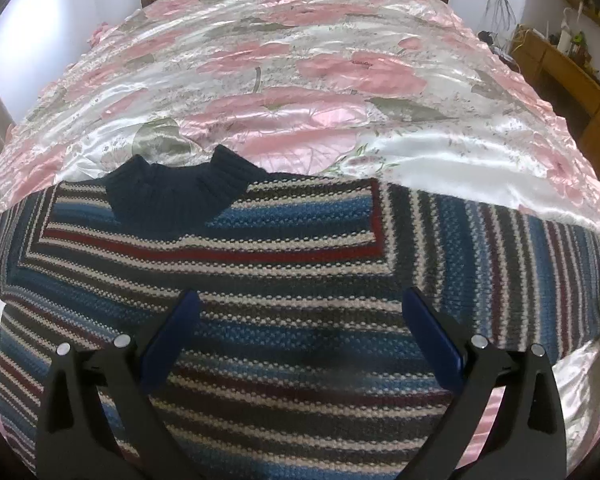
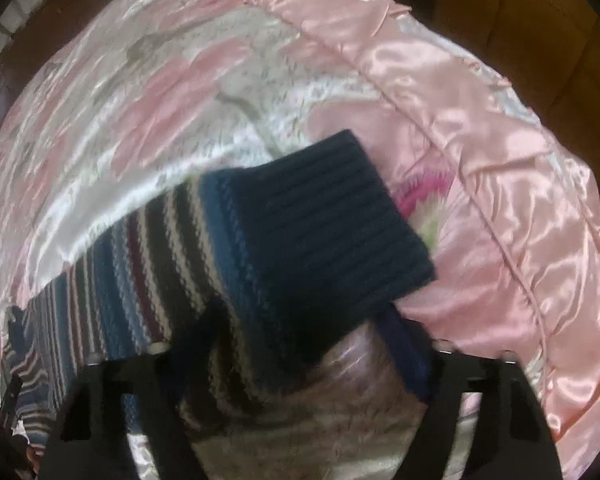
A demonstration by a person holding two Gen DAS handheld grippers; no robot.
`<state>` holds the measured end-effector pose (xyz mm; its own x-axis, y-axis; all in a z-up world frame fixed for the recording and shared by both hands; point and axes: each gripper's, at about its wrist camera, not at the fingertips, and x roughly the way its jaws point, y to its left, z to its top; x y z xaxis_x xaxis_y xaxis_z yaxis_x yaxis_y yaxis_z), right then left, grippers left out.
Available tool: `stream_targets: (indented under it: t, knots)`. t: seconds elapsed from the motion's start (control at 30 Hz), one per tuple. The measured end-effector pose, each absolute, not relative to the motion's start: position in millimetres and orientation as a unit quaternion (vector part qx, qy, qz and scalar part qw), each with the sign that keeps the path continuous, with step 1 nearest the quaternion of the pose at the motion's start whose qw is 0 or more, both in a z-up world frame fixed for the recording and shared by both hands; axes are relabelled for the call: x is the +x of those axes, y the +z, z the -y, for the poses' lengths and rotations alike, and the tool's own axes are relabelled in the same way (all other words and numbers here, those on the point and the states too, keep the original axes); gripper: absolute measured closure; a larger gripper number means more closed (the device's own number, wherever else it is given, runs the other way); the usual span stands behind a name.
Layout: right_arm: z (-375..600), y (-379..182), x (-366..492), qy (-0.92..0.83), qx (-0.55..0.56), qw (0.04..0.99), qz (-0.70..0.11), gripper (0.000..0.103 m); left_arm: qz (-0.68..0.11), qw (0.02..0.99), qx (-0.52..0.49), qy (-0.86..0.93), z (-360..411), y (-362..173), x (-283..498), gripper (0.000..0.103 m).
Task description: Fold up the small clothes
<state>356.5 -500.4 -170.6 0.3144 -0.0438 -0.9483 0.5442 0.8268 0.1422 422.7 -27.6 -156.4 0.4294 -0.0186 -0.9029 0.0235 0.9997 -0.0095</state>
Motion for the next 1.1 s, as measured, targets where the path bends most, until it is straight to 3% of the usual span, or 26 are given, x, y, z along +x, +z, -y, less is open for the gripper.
stream_targets:
  t: [0.1,0.17,0.4,0.63,1.03,1.1]
  knots:
    - [499.7,-162.6,359.6,-0.177,0.226,0.79,-0.542,0.079,-0.53,0.848,0.009,-0.003,14.1,-157.9,424.9,0.003]
    - [492.7,-156.0,363.9,-0.173,0.217,0.799,-0.533,0.086,-0.529,0.849,0.008,0.008,1.4,-157.7,426.8,0.003]
    - [418.5,-110.1,367.3,-0.175,0.074,0.854,-0.484,0.088,-0.526,0.85,0.003,0.04,-46.1,-149.3,433.2,0.003]
    - [318.1,-91.8,382.0,-0.1,0.027,0.879,-0.466,0.088,-0.529,0.847,-0.012,0.045,-81.9,-139.8,436.2,0.003]
    - [151.3,-140.0,406.4,0.02,-0.016,0.863,-0.504,0.088,-0.537,0.842,-0.032,0.047,-119.9,-142.7,431.7,0.003]
    - [142.3,-152.1,408.0,0.037,-0.006,0.855,-0.518,0.085,-0.538,0.841,-0.033,0.043,-119.3,-143.3,430.5,0.003]
